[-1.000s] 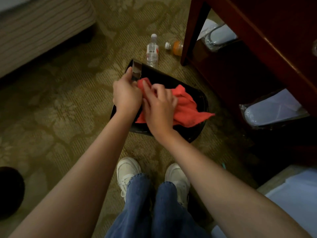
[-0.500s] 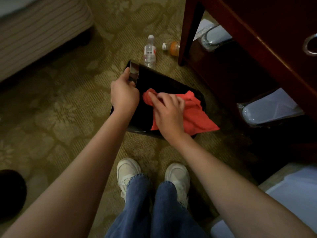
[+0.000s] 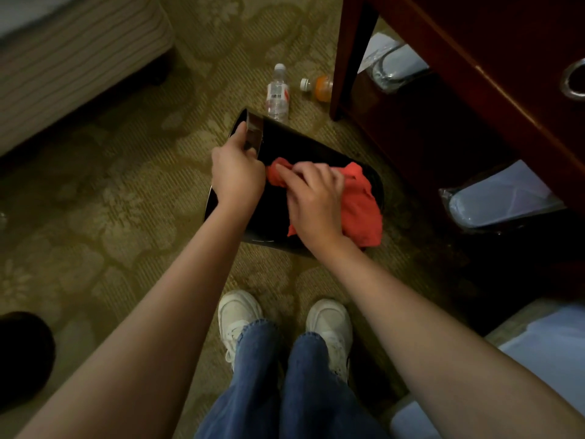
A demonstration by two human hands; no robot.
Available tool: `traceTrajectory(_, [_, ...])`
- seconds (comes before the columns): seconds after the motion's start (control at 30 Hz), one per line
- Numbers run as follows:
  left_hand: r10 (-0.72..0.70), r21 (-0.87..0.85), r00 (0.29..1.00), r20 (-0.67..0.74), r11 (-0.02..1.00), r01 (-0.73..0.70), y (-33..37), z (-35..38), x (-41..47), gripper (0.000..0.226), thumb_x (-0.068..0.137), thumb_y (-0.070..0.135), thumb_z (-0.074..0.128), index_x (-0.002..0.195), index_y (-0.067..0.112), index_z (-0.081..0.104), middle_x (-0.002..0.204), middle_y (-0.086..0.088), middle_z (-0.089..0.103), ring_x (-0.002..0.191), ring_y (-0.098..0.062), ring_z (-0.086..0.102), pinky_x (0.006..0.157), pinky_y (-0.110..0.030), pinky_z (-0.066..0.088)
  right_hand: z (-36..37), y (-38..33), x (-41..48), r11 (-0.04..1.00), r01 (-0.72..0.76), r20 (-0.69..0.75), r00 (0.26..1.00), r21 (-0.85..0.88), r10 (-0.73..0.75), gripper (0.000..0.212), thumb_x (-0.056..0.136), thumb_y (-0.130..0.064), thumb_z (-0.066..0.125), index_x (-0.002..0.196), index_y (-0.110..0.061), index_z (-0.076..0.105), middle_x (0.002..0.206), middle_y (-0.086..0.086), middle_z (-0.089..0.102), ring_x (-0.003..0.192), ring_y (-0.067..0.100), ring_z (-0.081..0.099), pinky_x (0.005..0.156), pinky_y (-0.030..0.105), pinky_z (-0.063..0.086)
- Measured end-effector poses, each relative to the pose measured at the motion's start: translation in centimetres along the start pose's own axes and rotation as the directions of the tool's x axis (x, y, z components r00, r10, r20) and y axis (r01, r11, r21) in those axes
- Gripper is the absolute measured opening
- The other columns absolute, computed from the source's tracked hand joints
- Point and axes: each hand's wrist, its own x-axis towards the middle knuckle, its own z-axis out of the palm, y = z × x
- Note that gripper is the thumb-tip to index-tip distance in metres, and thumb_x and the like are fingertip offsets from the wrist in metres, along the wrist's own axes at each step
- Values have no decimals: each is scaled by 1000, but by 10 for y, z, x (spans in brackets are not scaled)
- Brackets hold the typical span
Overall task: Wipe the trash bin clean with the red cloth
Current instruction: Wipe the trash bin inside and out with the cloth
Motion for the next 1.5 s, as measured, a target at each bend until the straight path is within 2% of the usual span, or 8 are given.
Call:
traceTrajectory(0.13, [7, -4, 1000, 24, 1000, -7, -1, 0, 2, 48, 97, 12, 41, 142, 28, 40, 141, -4, 45, 126, -18, 46, 94, -24, 35, -6, 12, -7, 1000, 15, 56, 998, -12, -14, 33, 82, -14, 51, 110, -20, 68, 93, 1, 61, 90, 18, 48, 82, 37, 30])
traceTrajectory(0.23, [10, -19, 999, 35, 1000, -9, -1, -2, 0, 48, 98, 10, 41, 143, 26, 40, 144, -3, 43, 128, -16, 44, 84, -13, 32, -20, 49, -39, 988, -127, 92, 987, -88, 135, 35, 83, -17, 50, 114, -21, 66, 95, 0, 62, 90, 22, 54, 82, 38, 32])
traceTrajectory(0.37, [25, -27, 999, 42, 999, -24, 4, 4, -3, 49, 97, 11, 41, 143, 28, 40, 143, -3, 44, 128, -17, 44, 90, -21, 30, -29, 58, -51, 947, -268, 92, 953, -178, 288, 37, 82, -19, 45, 112, -15, 67, 92, 4, 62, 88, 28, 57, 81, 42, 38])
traceTrajectory(0.5, [26, -8, 999, 24, 1000, -26, 9, 8, -4, 49, 96, 11, 42, 142, 27, 40, 140, -5, 46, 127, -19, 46, 101, -28, 34, -18, 16, -12, 986, -161, 19, 987, -47, 162, 33, 80, -14, 51, 109, -16, 68, 90, 3, 61, 86, 26, 55, 79, 42, 37])
traceTrajectory(0.73, [44, -64, 999, 30, 997, -42, 7, -4, -5, 46, 95, 4, 42, 139, 19, 46, 137, -2, 53, 125, -14, 49, 94, -18, 39, -5, -1, -14, 998, -52, 75, 996, 45, 48, 36, 82, -14, 52, 114, -20, 67, 94, 2, 61, 90, 20, 48, 83, 38, 33])
traceTrajectory(0.97, [9, -168, 997, 79, 986, 4, -2, -13, -7, 47, 98, 8, 42, 143, 21, 40, 144, 2, 45, 133, -13, 41, 109, -32, 37, -21, 47, -69, 934, -347, 81, 932, -85, 353, 38, 85, -18, 45, 117, -14, 65, 93, 4, 60, 88, 26, 55, 81, 45, 41])
traceTrajectory(1.33, [-95, -176, 995, 37, 979, 100, -12, -19, 2, 47, 95, 10, 45, 139, 28, 44, 117, 4, 59, 109, -17, 60, 98, -41, 49, 12, -28, 1, 998, -27, 86, 996, 49, 23, 34, 79, -11, 54, 109, -16, 68, 88, 5, 61, 80, 28, 55, 72, 39, 39])
traceTrajectory(1.5, [-94, -188, 995, 38, 977, 99, -24, -26, -6, 47, 96, 10, 43, 141, 25, 41, 143, 3, 45, 129, -20, 47, 106, -43, 41, -21, 59, -41, 942, -264, 95, 953, -207, 288, 37, 78, -19, 48, 110, -18, 67, 92, 7, 61, 85, 33, 57, 74, 44, 42])
